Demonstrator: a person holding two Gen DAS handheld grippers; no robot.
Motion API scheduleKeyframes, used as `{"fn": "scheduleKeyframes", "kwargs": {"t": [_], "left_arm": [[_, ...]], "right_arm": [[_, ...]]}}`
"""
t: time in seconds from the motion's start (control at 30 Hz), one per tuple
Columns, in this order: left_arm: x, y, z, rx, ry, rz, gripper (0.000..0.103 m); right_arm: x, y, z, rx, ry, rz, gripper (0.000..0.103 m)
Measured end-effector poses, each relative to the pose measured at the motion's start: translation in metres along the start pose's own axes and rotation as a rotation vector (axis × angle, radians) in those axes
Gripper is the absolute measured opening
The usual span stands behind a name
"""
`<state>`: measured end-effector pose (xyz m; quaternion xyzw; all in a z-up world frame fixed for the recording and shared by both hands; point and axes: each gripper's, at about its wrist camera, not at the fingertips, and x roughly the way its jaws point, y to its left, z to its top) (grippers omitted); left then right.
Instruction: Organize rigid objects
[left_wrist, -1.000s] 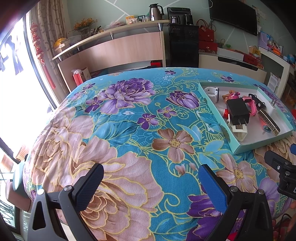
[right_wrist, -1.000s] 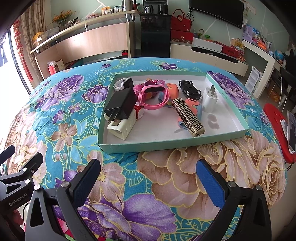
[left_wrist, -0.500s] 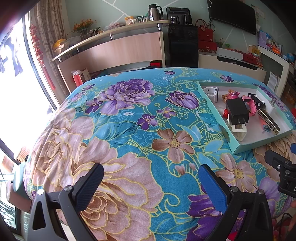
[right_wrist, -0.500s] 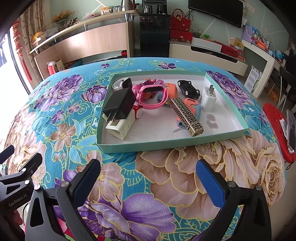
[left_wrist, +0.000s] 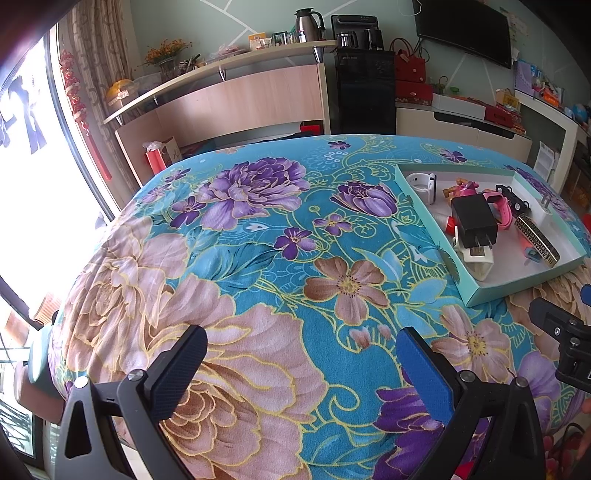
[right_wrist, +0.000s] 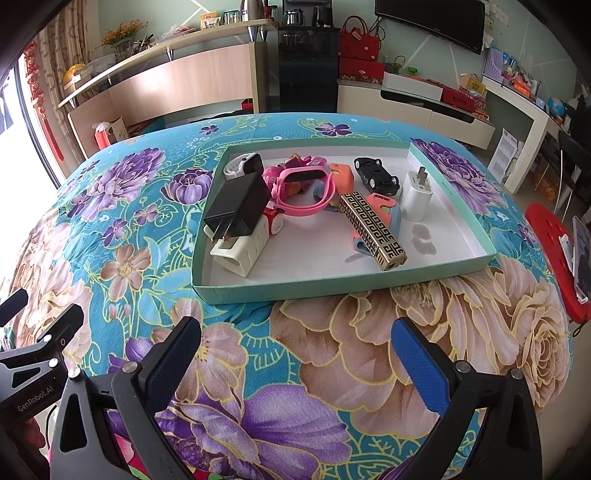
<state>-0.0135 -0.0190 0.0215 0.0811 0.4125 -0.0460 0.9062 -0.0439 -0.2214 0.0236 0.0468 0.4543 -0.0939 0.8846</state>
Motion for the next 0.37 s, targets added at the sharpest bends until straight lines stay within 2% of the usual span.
{"fn": "scheduleKeyframes", "kwargs": {"t": [0.37], "left_arm": [[-0.0004,0.0019,-0.0001,0.0,0.0,0.006,0.103]], "right_arm": [[0.0,0.0001,0.0002,0.0,0.001,0.001,0.103]]}}
